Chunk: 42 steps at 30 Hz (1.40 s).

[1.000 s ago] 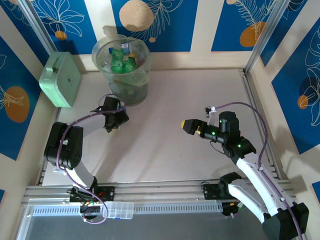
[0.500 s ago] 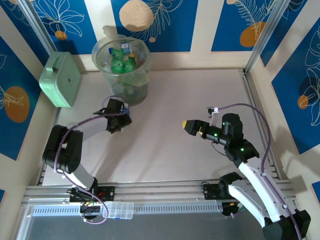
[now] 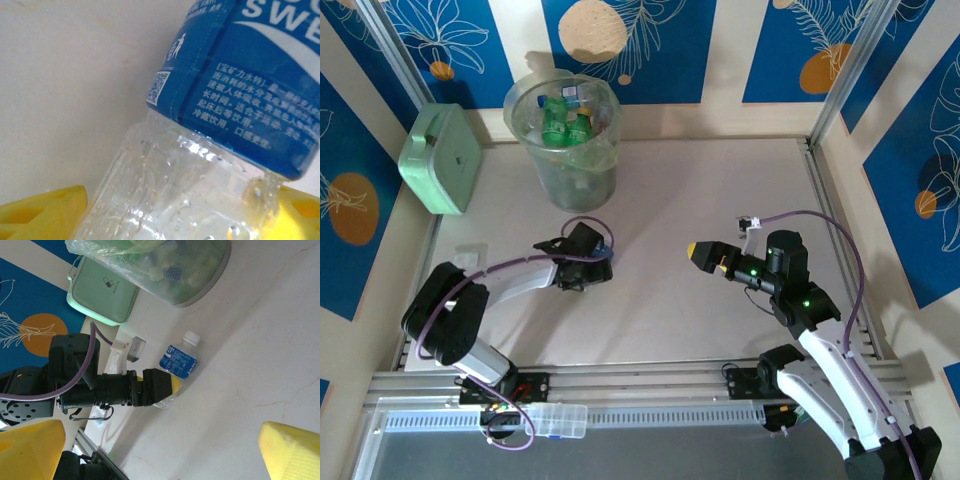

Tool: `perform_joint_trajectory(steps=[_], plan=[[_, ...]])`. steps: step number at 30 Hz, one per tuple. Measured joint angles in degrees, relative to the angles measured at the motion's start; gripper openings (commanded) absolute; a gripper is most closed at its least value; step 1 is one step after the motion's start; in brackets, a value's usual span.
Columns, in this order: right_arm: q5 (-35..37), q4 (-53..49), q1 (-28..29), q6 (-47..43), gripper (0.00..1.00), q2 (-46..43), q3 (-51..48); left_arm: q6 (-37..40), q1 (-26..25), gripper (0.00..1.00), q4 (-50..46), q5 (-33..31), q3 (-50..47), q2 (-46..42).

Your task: Put the plastic bottles in the bin

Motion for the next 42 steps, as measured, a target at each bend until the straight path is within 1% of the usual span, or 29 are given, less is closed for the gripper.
perform_joint_trajectory(steps=[3, 6, 12, 15, 19, 21, 25, 29, 31, 34, 38, 40, 42], plan=[[0.0, -0.42, -0.35, -0.02, 0.99, -0.28, -0.09, 2.05, -1.75, 0.89, -2.47, -0.96, 0.96, 0.07], [-0.02, -0.72, -0.81, -0.02, 0.99, -0.76, -0.31, 5.09, -2.64, 0.92, -5.09, -1.57, 3.1, 1.01], [-0.28, -0.92, -2.1, -0.07, 0.99, -0.81, -0.39, 14.91, -2.78, 0.91, -9.22, -1.6, 10.82, 7.06], [-0.5, -0.94, -2.62, -0.07, 0.99, -0.81, -0.39, 19.19, -3.1, 0.87, -10.8, -1.29, 13.44, 9.7], [-0.92, -0.96, -3.37, -0.09, 0.99, -0.81, -0.39, 22.82, -4.46, 0.78, -12.61, -0.96, 14.38, 11.34], [-1.2, -0.96, -3.8, -0.09, 0.99, -0.81, -0.42, 24.52, -5.73, 0.7, -13.33, -1.14, 14.69, 12.02], [-1.95, -0.94, -4.39, -0.07, 1.0, -0.81, -0.61, 25.81, -7.56, 0.58, -13.7, -2.56, 14.73, 12.92], [-2.38, -1.01, -4.55, -0.07, 0.99, -0.85, -0.63, 26.64, -8.24, 0.55, -13.68, -4.52, 14.75, 12.26], [-2.43, -1.16, -4.55, -0.07, 0.99, -0.96, -0.63, 26.84, -8.26, 0.55, -13.7, -5.29, 14.73, 11.15], [-2.64, -1.46, -4.55, -0.09, 0.98, -1.36, -0.63, 27.28, -8.26, 0.54, -13.64, -5.7, 14.71, 7.21], [-3.26, -1.6, -4.52, -0.07, 0.98, -1.51, -0.63, 28.81, -8.28, 0.5, -12.41, -5.31, 14.51, -1.2], [-3.48, -1.57, -4.5, -0.07, 0.98, -1.51, -0.63, 29.9, -8.28, 0.5, -10.36, -3.69, 13.49, -6.05], [-4.0, -1.53, -4.11, -0.35, 0.97, -1.49, -0.61, 31.06, -8.28, 0.51, -7.76, -0.11, 11.78, -11.21]])
